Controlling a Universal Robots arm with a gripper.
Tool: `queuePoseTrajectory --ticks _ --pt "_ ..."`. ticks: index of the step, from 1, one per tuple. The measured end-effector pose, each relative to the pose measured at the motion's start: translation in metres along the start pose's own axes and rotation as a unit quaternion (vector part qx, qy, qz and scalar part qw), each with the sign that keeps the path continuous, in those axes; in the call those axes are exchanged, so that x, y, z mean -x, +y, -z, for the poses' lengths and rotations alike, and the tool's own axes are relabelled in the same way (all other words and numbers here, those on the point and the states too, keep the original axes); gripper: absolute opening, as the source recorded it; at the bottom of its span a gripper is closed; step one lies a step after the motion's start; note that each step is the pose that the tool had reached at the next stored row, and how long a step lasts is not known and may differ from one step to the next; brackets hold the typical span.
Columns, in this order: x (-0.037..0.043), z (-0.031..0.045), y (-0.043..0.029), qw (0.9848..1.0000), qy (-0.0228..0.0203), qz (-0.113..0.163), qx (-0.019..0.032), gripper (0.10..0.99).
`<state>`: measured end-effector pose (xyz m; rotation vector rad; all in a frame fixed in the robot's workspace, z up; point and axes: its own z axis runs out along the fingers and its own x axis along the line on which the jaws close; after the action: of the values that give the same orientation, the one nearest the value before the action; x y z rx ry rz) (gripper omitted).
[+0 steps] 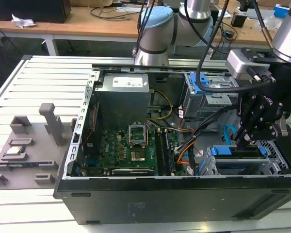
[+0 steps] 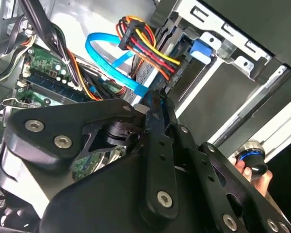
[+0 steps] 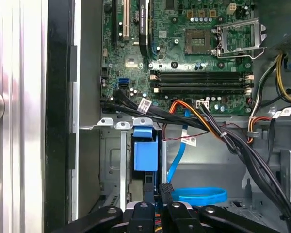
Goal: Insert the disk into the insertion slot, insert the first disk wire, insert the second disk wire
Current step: 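Insert the second disk wire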
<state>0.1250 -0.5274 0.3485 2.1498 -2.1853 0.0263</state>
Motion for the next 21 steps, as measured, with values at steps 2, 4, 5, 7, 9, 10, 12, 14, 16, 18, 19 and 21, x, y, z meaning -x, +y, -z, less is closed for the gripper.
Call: queuePoseTrajectory --ticks 2,4,5,7,9,10,12,14,16,18,19,21 --pt "0.0001 -0.0010 -0.0010 1.0000 0.0004 0.000 0.0000 0.161" --pt "0.0001 -0.0021 -0.0018 1.0000 0.0006 0.000 0.0000 0.161" --pt "0.0002 -0.0031 -0.0022 1.0000 0.0006 0.000 0.0000 0.161" --pt "0.0004 -0.0053 -0.0031 1.0000 0.0008 0.000 0.0000 0.161" --pt "0.0004 -0.0063 -0.0033 1.0000 0.0009 0.000 0.0000 0.161" --pt "0.0003 -0.0073 -0.0034 1.0000 0.0010 0.000 0.0000 0.161" --pt "-0.0001 -0.0098 -0.0035 1.0000 0.0011 0.000 0.0000 0.161" --pt "-0.0001 -0.0107 -0.0036 1.0000 0.0013 0.000 0.0000 0.161" --pt "0.0000 -0.0113 -0.0036 1.0000 0.0006 0.000 -0.0001 0.173" --pt "0.0000 -0.0114 -0.0036 1.0000 0.0006 0.000 0.0000 0.235" --pt "0.0000 -0.0114 -0.0036 1.0000 0.0006 0.000 0.0000 0.235" --pt "-0.0006 -0.0037 -0.0032 1.0000 0.0009 0.000 0.0000 0.235"
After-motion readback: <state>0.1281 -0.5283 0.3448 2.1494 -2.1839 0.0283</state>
